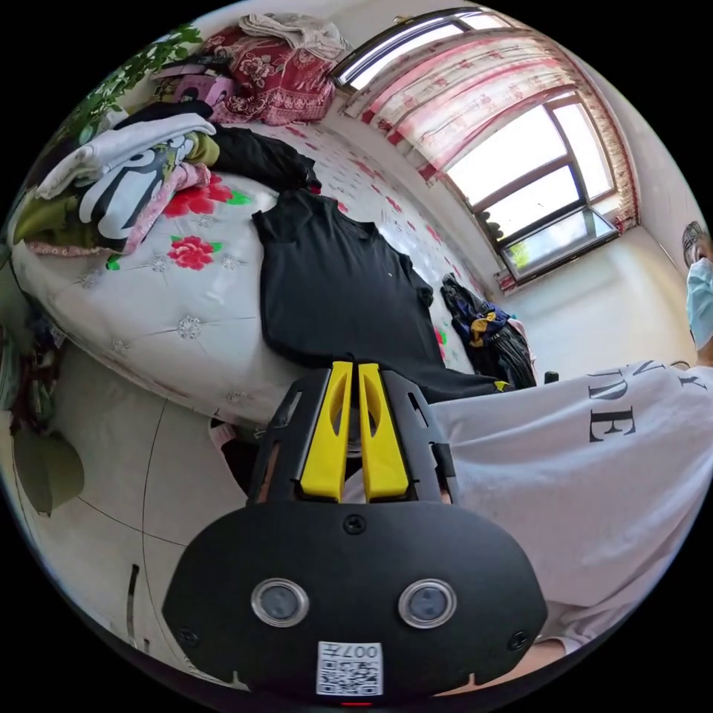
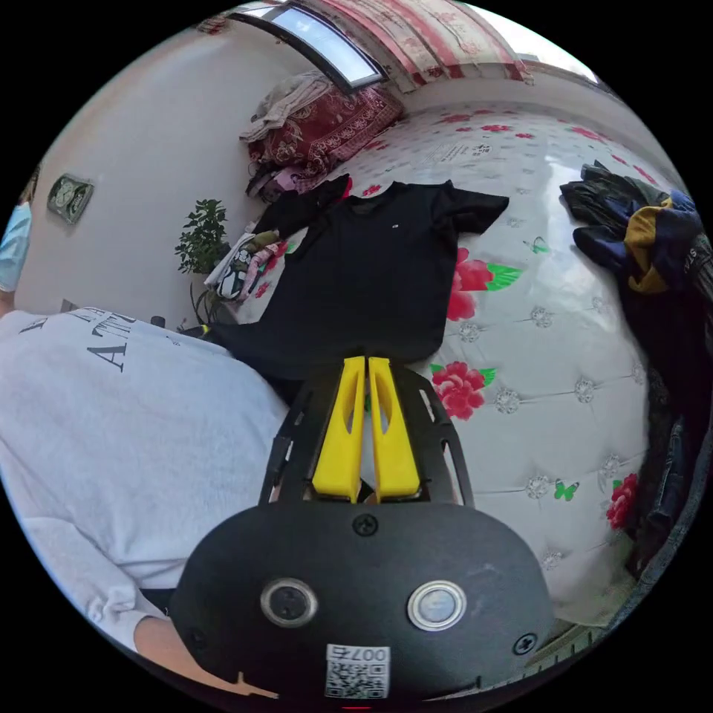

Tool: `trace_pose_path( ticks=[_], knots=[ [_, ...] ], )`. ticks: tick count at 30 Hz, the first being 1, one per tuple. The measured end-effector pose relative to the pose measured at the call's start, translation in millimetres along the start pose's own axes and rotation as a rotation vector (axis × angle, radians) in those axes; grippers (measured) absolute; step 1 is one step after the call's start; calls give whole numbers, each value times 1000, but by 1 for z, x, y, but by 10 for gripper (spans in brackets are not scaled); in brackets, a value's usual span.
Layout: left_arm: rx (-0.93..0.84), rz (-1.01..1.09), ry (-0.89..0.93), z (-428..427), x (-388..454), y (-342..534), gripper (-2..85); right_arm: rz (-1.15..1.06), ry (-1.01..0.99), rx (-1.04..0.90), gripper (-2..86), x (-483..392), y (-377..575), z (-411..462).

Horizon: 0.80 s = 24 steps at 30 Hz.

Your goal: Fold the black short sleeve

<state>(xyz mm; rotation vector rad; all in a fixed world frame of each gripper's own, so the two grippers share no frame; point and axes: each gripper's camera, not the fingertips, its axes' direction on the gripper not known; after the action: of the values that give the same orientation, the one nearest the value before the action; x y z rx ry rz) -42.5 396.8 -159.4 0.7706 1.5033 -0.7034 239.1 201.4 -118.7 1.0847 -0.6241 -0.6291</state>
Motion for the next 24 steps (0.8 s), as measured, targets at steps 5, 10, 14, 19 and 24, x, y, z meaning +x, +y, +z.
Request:
trace_pose_path(
  ticks=[5,10,14,19,24],
  knots=[
    [12,-16,21,19,-32,-83,-4,-62,-5,52,-1,41,-84,19],
    [75,-162,11,70,-84,-194,51,98,58,173,10,105,-174,57],
    [68,-241,-168,90,-108,-240,80,222,161,87,28,146,-192,106],
    [9,-182,-183,94,-112,-215,82,129,118,-55,45,153,-156,161],
    [-77,-137,-291,128,-103,-178,81,52,189,-199,41,156,-130,212]
  ],
)
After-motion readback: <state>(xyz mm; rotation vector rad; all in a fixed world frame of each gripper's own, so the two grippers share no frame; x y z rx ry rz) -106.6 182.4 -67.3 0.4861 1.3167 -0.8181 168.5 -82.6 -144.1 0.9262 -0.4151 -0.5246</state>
